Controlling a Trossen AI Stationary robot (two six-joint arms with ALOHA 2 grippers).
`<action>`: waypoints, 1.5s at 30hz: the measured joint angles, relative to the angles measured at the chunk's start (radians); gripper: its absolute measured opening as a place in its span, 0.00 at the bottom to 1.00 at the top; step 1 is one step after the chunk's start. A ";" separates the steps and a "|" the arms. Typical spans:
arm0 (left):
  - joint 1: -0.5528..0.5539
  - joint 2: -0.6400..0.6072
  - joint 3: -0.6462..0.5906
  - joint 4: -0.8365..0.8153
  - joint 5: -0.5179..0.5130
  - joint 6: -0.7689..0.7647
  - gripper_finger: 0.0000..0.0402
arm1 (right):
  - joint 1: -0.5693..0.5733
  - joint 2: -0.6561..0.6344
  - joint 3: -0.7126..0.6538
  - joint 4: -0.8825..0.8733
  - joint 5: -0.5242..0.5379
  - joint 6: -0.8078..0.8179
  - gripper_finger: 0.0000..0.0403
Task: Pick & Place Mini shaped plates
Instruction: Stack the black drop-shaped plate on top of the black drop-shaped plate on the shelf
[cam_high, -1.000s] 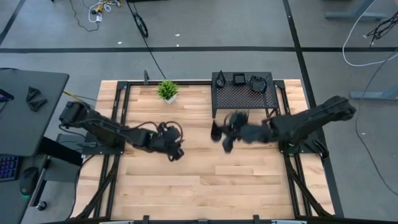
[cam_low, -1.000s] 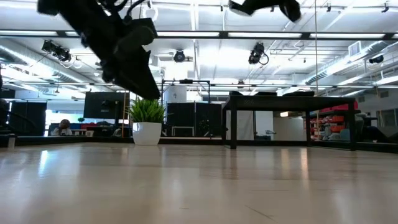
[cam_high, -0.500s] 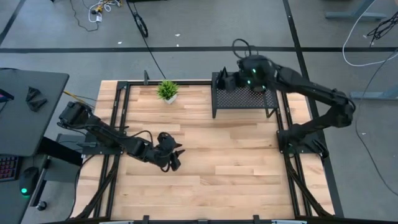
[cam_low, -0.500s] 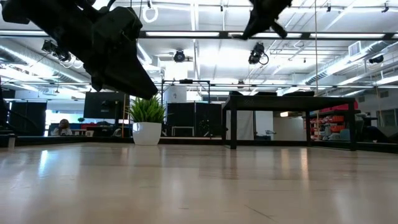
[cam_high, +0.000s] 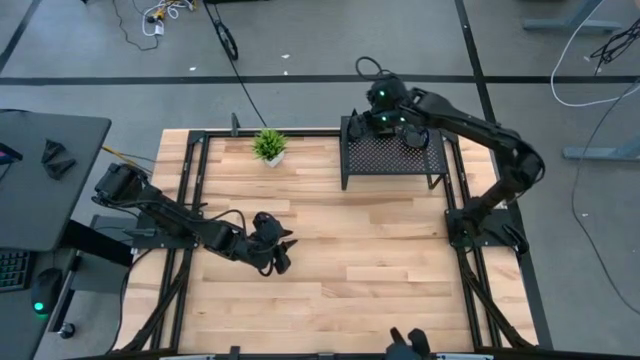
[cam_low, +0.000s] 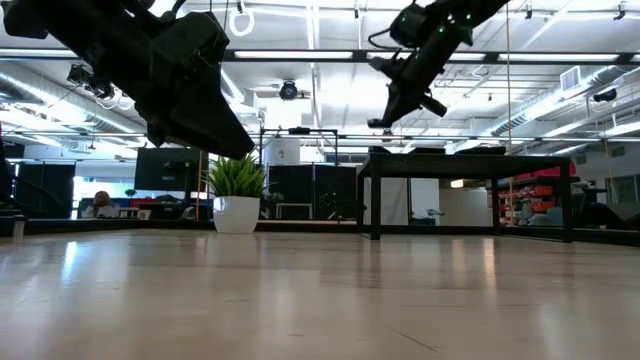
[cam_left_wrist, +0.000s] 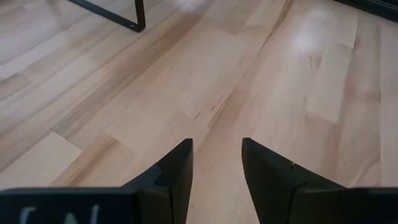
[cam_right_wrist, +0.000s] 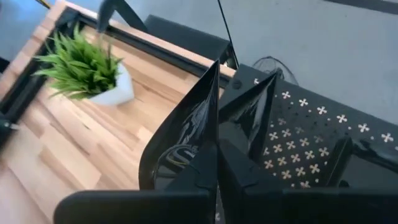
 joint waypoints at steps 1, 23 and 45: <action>0.000 0.000 0.000 0.000 0.000 0.000 0.35 | -0.008 0.009 0.000 0.004 -0.005 -0.008 0.02; 0.001 0.000 0.000 0.000 0.001 -0.027 0.35 | -0.066 0.102 0.000 0.046 -0.018 -0.042 0.02; -0.001 0.000 0.000 0.000 0.002 -0.028 0.35 | -0.069 0.105 0.000 0.030 -0.007 -0.029 0.18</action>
